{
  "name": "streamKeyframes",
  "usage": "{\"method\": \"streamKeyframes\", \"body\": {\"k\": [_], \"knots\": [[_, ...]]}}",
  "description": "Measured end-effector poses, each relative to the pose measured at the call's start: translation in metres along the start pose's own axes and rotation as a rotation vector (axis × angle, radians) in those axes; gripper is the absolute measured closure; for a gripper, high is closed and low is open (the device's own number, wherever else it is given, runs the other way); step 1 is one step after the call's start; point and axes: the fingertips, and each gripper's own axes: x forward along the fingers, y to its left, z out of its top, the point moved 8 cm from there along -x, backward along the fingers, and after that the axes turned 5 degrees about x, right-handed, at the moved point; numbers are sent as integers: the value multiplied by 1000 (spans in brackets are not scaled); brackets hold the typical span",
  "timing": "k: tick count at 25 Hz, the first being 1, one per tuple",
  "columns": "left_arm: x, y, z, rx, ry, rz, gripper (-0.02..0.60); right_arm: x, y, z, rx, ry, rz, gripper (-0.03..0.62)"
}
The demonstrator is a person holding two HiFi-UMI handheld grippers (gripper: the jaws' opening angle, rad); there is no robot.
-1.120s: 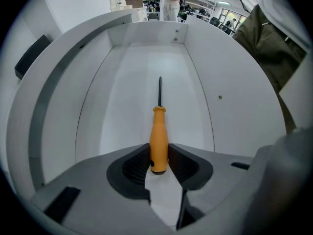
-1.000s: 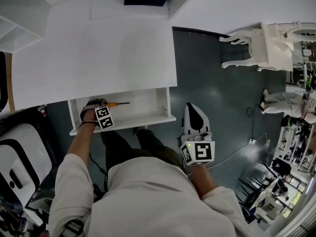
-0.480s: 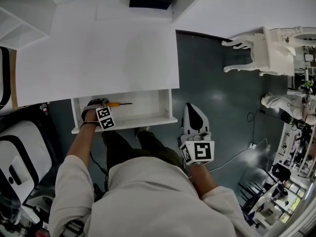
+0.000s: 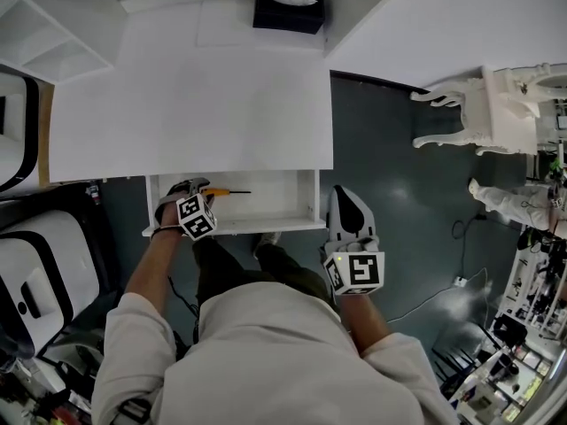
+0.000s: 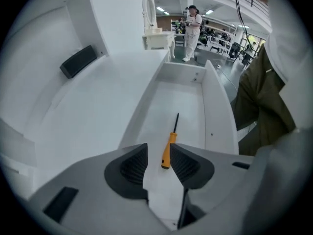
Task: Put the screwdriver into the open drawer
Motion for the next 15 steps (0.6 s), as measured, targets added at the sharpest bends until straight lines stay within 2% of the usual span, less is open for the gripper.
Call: {"method": "streamKeyframes", "body": {"k": [9, 15], "knots": [[-80, 9, 17, -239, -222, 112, 445, 2, 17, 11, -3, -47, 63, 589], [-129, 9, 24, -366, -357, 191, 445, 0, 29, 14, -3, -74, 101, 589]]}}
